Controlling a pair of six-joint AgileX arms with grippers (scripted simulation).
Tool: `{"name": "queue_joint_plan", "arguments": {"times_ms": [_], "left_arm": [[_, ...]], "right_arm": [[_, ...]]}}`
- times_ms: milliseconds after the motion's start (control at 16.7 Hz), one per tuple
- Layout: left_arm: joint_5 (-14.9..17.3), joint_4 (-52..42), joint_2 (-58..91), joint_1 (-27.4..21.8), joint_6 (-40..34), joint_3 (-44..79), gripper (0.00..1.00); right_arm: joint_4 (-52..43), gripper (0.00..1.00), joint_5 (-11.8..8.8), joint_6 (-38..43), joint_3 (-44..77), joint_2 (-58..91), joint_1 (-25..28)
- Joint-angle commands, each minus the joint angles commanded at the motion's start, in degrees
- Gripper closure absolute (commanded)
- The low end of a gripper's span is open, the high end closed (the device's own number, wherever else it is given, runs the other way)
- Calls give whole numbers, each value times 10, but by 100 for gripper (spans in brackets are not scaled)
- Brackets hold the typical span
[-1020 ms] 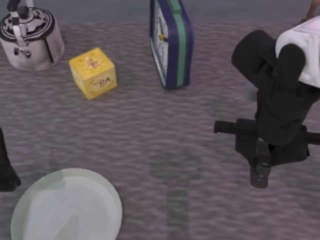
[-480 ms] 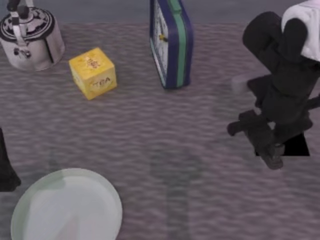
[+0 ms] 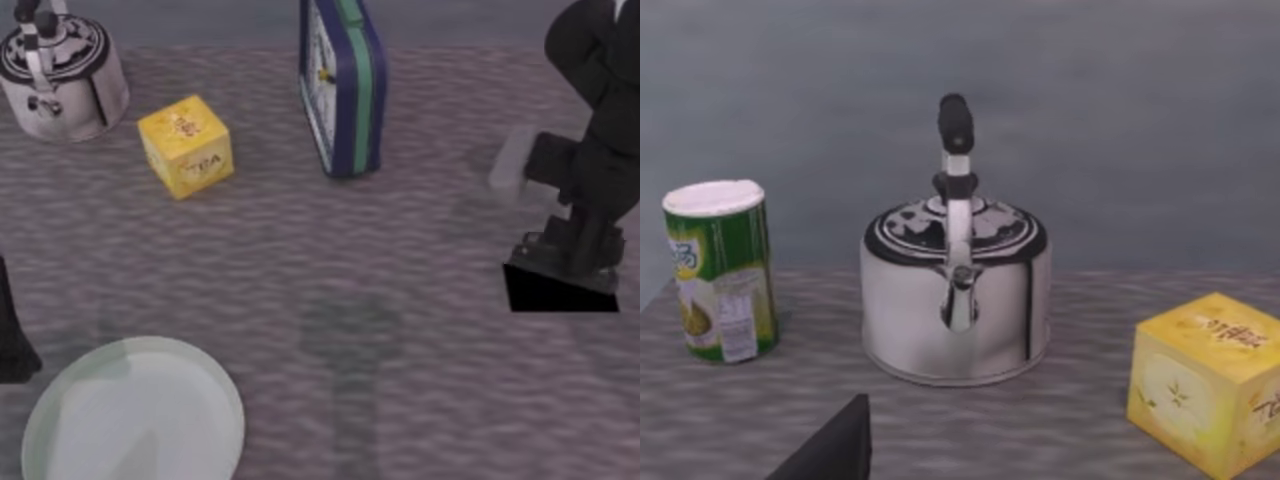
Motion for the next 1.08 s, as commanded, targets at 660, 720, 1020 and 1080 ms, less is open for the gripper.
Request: {"name": "queue_joint_plan", "arguments": {"times_ms": [660, 720, 1020, 1080], "left_arm": [[0, 0, 0, 0, 0, 0, 0], [0, 0, 0, 0, 0, 0, 0], [0, 0, 0, 0, 0, 0, 0], [0, 0, 0, 0, 0, 0, 0]], "right_arm": [[19, 100, -15, -334, 33, -12, -72], [19, 100, -15, -334, 33, -12, -72], [27, 100, -14, -331, 24, -7, -68], [41, 100, -14, -330, 15, -3, -68]]}}
